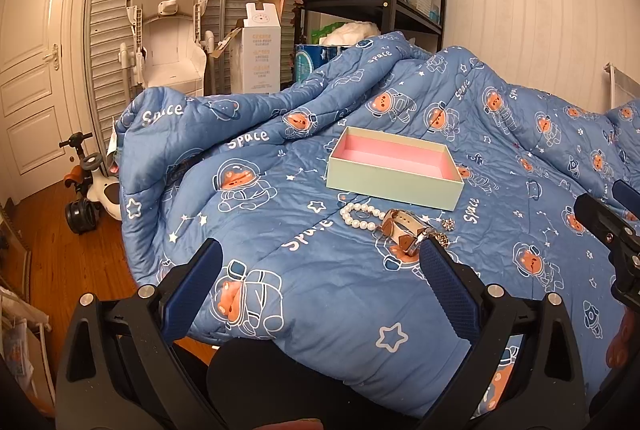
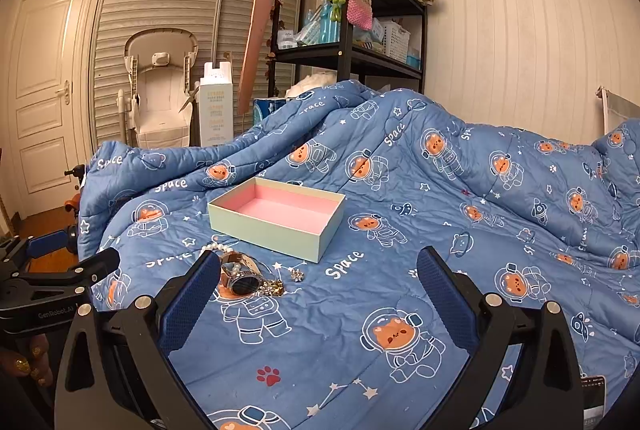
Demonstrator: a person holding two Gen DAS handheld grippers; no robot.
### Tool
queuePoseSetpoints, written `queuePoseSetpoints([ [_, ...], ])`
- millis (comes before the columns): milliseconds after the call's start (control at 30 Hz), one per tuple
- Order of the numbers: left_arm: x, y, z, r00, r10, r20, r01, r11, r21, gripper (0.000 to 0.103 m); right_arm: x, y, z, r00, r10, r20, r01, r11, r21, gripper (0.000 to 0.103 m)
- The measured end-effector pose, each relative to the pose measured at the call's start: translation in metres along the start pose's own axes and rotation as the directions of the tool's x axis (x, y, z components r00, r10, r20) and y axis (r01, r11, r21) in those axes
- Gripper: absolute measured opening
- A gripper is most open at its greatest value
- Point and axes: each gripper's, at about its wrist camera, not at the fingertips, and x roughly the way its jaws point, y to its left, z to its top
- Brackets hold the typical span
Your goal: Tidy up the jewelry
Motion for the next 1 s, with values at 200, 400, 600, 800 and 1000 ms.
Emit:
queuePoseSetpoints([
  [200,0.0,0.0,-0.001,1.0,0.0,0.001,0.0,1.0,-0.001,0.097,0.0,0.0,-0.001,1.0,0.003,-0.002,-0.003,1.0,0.0,0.096],
  [400,0.002,0.003,-0.004,1.0,0.001,-0.003,-0.001,1.0,-0.001,0.097,0.0,0.0,0.0,1.0,0.001,-0.002,-0.001,1.0,-0.001,0.096],
  [600,0.004,0.006,-0.008,1.0,0.001,-0.003,-0.001,1.0,-0.001,0.097,-0.001,0.0,0.0,1.0,0.002,-0.001,-0.002,1.0,-0.001,0.096],
  [800,0.004,0.006,-0.008,1.0,0.0,-0.004,0.0,1.0,-0.001,0.097,-0.001,0.0,0.0,1.0,0.0,-0.002,0.0,1.0,-0.001,0.096],
  [1000,0.003,0.01,-0.01,1.0,0.0,-0.005,0.0,1.0,-0.001,0.097,0.0,0.001,0.0,1.0,0.001,-0.004,-0.001,1.0,-0.002,0.096],
])
